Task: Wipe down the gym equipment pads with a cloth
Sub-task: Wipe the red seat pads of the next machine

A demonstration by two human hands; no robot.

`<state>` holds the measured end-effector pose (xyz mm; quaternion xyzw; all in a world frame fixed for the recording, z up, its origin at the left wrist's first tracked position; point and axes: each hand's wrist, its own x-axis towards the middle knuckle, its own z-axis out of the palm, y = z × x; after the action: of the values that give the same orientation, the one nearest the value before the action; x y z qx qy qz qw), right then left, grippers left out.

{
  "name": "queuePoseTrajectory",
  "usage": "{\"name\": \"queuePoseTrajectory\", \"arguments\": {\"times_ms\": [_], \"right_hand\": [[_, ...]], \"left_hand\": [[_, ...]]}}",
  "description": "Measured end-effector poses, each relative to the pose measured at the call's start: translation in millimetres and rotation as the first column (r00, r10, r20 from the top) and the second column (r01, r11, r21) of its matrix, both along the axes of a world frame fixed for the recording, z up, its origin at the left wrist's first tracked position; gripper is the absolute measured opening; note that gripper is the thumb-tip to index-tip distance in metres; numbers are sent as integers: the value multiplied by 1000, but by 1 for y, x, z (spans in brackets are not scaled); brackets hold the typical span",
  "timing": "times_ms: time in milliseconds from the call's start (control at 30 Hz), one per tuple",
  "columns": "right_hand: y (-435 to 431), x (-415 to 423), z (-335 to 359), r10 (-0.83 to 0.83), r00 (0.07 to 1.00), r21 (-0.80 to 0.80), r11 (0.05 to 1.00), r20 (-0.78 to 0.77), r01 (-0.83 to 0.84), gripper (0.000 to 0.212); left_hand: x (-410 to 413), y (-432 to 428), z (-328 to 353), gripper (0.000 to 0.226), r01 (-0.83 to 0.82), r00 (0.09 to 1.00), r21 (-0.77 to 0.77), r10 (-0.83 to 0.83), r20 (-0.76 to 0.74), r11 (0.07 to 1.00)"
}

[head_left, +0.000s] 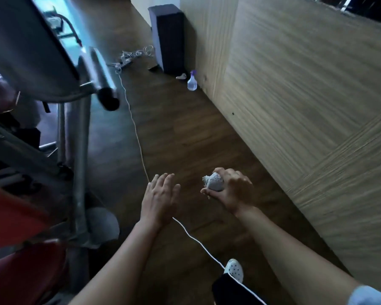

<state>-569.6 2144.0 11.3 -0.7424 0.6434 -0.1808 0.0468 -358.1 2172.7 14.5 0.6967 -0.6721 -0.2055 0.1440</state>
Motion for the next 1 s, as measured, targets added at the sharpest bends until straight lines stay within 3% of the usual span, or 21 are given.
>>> {"name": "queuePoseTrajectory", "arguments": {"times_ms": [167,367,567,767,900,1000], "right_hand": [[-79,-83,18,-21,1000,3,1000,-10,21,63],[-175,-123,21,-9,1000,-19,1000,-5,9,62],[-304,-123,11,-15,1000,-34,999,-3,15,62],[-444,-107,22,-18,999,-72,997,39,20,59],[-522,-87,29,18,999,-98,995,33,-15,62],[-571,-66,35,42,999,-93,995,30,-39,63]], "left_hand": [[-73,-75,12,80,-25,1000,-32,25,-18,999],[-110,-164,15,74,-33,999,-11,32,-18,999],[-119,-297,7,49,4,1000,-37,-5,-16,999],[-98,-438,18,53,20,1000,-76,-19,10,997],[-67,-509,31,73,-31,999,-133,33,15,991],[-45,-552,39,59,-91,996,-135,92,5,987]]}}
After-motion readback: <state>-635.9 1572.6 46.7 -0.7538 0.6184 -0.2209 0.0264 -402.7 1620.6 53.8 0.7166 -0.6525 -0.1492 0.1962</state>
